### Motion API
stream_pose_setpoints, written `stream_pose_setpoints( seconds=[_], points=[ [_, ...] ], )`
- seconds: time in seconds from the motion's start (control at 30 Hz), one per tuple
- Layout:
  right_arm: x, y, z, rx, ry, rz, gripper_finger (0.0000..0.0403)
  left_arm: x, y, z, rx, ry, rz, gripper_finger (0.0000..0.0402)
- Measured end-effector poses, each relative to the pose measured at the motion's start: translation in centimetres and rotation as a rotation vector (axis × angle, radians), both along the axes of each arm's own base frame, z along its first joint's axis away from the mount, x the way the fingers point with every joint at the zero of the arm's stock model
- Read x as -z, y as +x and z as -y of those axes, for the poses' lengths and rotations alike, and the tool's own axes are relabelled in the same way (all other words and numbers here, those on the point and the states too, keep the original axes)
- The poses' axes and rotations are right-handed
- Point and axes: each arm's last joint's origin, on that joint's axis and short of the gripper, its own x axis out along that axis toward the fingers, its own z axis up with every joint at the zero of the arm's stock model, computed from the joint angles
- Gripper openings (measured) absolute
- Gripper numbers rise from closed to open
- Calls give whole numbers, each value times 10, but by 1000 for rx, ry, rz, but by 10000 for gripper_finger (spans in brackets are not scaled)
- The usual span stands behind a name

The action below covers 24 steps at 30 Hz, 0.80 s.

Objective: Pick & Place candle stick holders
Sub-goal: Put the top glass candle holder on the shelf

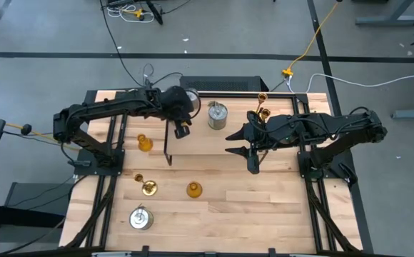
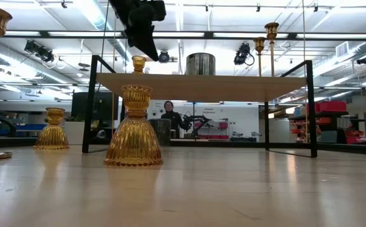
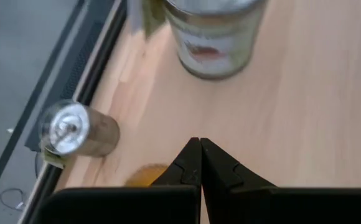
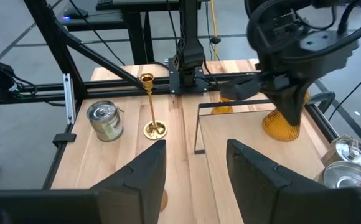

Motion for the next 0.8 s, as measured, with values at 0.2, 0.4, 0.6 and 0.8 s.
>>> stream_pose_setpoints(
  seconds=[0.2, 0.4, 0.6, 0.8],
  points=[
    [0, 0, 0, 1, 2, 0, 168, -1, -4, -15, -63, -3, 17, 1],
    [0, 0, 0, 4, 8, 0, 168, 0, -8, -22, -94, -10, 4, 1],
    [0, 0, 0, 5, 8, 0, 168, 2, -11, -22, -93, -14, -36, 1],
    [0, 0, 0, 5, 7, 0, 168, 2, -11, -22, -84, -15, -29, 2]
  ],
)
